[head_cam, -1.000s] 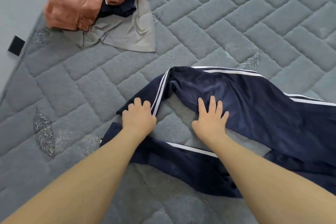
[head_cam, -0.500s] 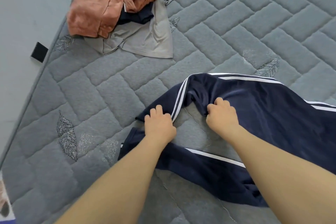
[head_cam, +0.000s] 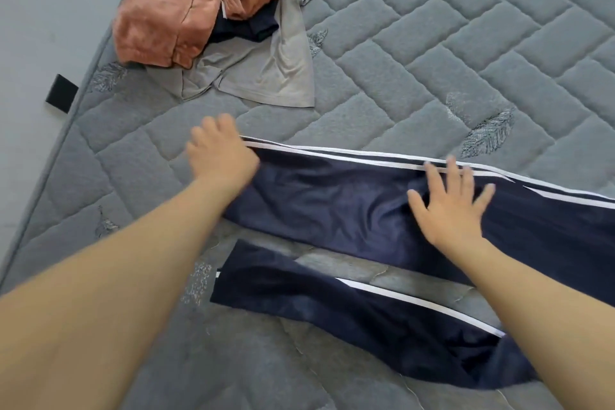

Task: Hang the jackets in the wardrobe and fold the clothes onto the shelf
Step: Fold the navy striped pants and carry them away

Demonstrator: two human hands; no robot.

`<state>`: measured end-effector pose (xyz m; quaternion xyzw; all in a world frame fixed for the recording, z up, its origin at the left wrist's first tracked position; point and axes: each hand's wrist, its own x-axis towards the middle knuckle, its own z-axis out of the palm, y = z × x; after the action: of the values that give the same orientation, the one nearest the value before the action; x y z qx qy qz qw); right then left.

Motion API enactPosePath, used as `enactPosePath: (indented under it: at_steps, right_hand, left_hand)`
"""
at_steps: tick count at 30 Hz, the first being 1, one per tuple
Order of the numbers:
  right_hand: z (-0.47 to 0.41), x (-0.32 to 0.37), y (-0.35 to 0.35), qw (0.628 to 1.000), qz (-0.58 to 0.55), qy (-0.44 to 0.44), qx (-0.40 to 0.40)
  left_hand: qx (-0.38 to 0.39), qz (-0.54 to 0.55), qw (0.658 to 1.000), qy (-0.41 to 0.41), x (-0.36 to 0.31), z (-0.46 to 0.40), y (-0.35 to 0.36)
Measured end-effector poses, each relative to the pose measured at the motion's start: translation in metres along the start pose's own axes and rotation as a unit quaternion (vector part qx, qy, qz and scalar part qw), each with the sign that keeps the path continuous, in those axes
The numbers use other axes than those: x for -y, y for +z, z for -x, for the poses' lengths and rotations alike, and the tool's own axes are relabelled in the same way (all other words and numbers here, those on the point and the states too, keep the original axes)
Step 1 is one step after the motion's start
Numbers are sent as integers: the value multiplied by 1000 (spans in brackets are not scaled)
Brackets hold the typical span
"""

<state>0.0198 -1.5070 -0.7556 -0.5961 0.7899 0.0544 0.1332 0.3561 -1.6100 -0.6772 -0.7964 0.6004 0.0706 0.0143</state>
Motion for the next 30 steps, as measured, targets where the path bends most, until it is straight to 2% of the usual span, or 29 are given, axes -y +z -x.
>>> enactPosePath:
  at_steps: [1, 3, 5, 7, 11, 20, 25, 26, 28, 30]
  right_hand:
    - [-5, -8, 5, 999, 15, 29, 1]
    - [-13, -26, 15, 997, 25, 72, 15]
    - [-17, -40, 29, 996, 26, 84, 19]
    - [-18, -45, 42, 997, 24, 76, -11]
    - [-25, -46, 56, 997, 8, 65, -40]
    - [-36, -53, 56, 998, 14, 0, -66]
    - [-32, -52, 42, 999, -16, -15, -36]
    - [-29, -53, 35, 998, -57, -35, -16]
    - [-22, -66, 15, 968, -239, -77, 2]
    - [-6, -109, -8, 912, -397, -63, -77]
  left_hand:
    - [23, 1, 998, 61, -23, 14, 12]
    - [122, 37, 979, 160, -66, 45, 42]
    - [247, 64, 950, 181, -92, 68, 75]
    - [298, 36, 941, 158, -97, 77, 107]
    - [298, -11, 945, 137, -93, 77, 134]
    - [310, -25, 944, 105, -100, 73, 129]
    - [345, -77, 933, 67, -108, 74, 111]
    - [356, -101, 927, 54, -111, 75, 105]
    - [360, -148, 921, 23, -126, 73, 94]
    - [285, -174, 942, 19, -162, 89, 84]
